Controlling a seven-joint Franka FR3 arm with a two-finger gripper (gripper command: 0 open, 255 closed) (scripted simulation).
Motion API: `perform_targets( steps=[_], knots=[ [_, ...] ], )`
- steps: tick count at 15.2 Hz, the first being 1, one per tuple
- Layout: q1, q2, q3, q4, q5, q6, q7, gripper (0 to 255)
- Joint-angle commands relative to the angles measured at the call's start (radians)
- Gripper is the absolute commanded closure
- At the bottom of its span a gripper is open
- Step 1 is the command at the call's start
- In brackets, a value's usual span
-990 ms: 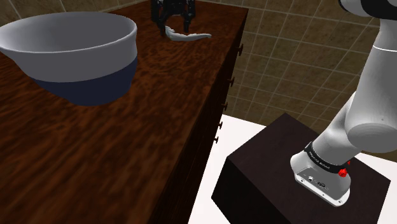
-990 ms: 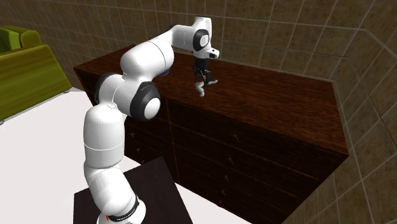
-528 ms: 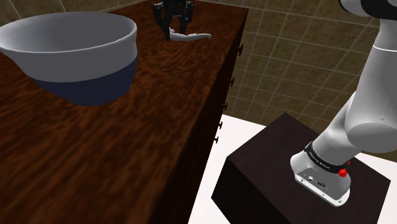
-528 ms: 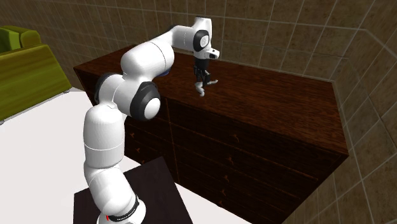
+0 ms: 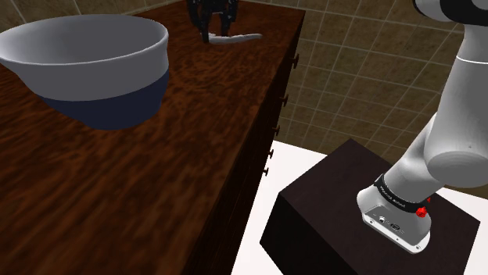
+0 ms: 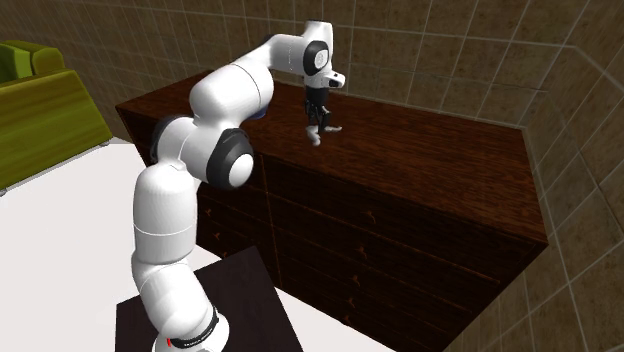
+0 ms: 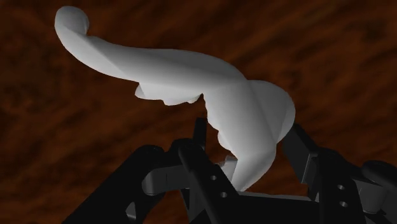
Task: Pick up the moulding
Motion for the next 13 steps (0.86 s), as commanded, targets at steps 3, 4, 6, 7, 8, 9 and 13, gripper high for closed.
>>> perform_targets(
  steps=[3,4,6,7,8,9,13],
  knots=[
    [0.012,0.029,0.000,0.099,-0.010,-0.071,0.002,255],
    [0.016,0.038,0.001,0.126,-0.012,-0.090,0.002,255],
    [0.025,0.059,0.001,0.186,-0.019,-0.129,0.003,255],
    [0.030,0.071,0.000,0.219,-0.023,-0.150,0.004,255],
    [0.036,0.084,0.000,0.254,-0.028,-0.172,0.004,255],
    [0.042,0.099,0.000,0.292,-0.033,-0.196,0.005,255],
    [0.061,0.139,-0.002,0.389,-0.046,-0.252,0.005,255]
  ],
)
